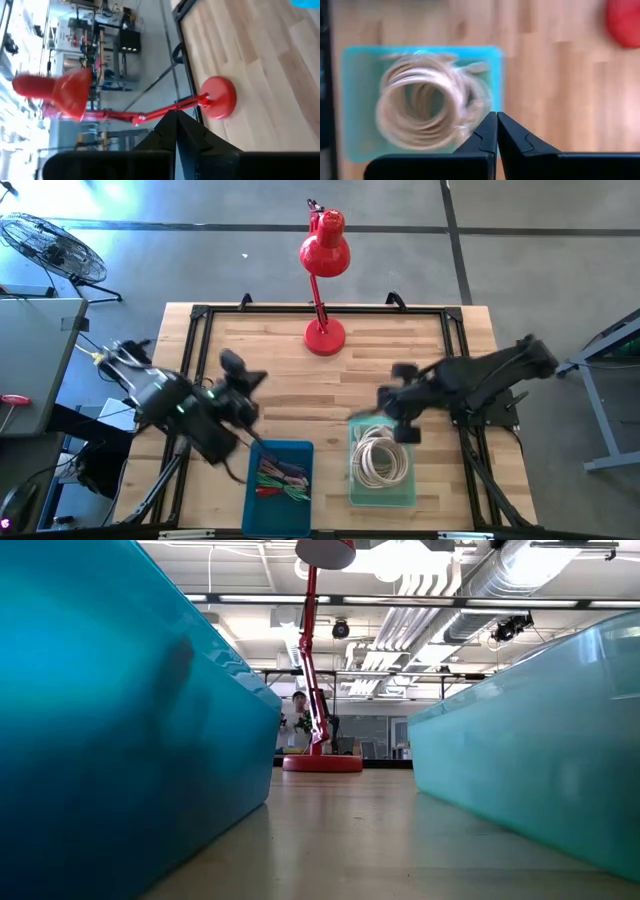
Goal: Pick & Place USB Port
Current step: Return to Home Position
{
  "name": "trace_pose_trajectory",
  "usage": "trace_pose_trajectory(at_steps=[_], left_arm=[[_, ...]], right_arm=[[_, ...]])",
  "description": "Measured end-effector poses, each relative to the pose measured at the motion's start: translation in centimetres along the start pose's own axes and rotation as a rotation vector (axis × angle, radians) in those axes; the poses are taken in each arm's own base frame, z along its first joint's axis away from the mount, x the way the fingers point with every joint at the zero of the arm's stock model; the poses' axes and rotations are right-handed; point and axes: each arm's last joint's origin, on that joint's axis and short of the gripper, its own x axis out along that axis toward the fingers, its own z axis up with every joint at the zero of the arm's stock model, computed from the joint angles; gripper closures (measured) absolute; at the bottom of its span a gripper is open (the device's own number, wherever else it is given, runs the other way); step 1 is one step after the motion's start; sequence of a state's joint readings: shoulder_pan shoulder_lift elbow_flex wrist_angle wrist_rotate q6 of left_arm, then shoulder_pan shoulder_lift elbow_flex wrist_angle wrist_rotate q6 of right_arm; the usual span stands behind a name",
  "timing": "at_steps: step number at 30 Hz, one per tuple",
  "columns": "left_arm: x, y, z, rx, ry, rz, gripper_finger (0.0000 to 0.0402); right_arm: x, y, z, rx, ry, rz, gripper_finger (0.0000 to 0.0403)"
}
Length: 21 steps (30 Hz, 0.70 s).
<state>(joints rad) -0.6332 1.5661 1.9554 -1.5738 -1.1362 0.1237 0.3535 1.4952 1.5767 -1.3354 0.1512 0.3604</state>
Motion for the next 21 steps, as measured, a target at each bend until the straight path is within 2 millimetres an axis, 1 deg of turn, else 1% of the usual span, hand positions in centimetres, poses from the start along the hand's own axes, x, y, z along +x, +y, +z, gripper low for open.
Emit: trace_pose_trajectory(at_steps=[2, 5, 7, 10, 12, 14, 17, 21], left_arm=[[-0.6, 1.8, -1.7, -0.048, -0.016, -0.005, 0.0401], [-1.8, 4.3, -4.7, -0.136, -0.055, -0.026, 0.0401], [-2.5, 5.8, -6.7, -0.209, -0.077, -0.02, 0.0401], [-3.3, 6.8, -9.5, -0.292, -0.103, -0.02, 0.0401], [-3.4, 6.8, -11.3, -0.327, -0.107, -0.019, 0.0401], [-3.3, 6.3, -13.1, -0.351, -0.102, -0.018, 0.0401], [-2.8, 4.7, -15.8, -0.4, -0.081, -0.006, 0.0401], [-1.9, 2.0, -19.3, -0.494, -0.068, -0.015, 0.0401]], right_arm=[[-1.8, -1.8, -0.5, 0.021, -0.063, -0.031, 0.0401], [-4.2, -4.2, -2.1, 0.045, -0.14, -0.053, 0.0402], [-5.4, -5.4, -3.6, 0.071, -0.186, -0.072, 0.0402], [-6.9, -6.9, -6.3, 0.094, -0.252, -0.103, 0.0402], [-7.6, -7.5, -8.3, 0.108, -0.309, -0.103, 0.0402], [-7.9, -8.0, -10.2, 0.105, -0.366, -0.096, 0.0402], [-8.1, -8.5, -13.1, 0.096, -0.465, -0.061, 0.0403], [-8.5, -9.1, -16.3, 0.076, -0.637, -0.002, 0.0403]])
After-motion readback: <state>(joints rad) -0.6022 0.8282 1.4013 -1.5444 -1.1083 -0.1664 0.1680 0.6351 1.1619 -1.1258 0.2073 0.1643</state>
